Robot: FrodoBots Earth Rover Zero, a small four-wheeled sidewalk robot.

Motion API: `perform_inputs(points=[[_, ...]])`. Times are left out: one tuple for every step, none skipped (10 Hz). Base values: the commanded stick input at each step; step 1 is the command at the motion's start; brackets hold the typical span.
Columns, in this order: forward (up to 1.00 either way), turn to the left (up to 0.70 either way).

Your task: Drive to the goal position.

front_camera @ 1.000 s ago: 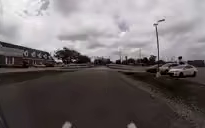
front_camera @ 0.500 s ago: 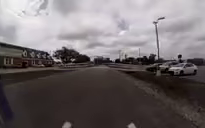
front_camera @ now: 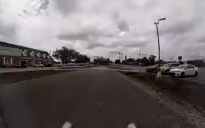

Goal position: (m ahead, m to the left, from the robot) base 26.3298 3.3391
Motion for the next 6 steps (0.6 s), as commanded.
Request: perform_inputs(points=[[0.60, 0.00], [0.60, 0.00], [0.60, 0.00], [0.60, 0.00], [0.60, 0.00], [0.60, 0.00]])
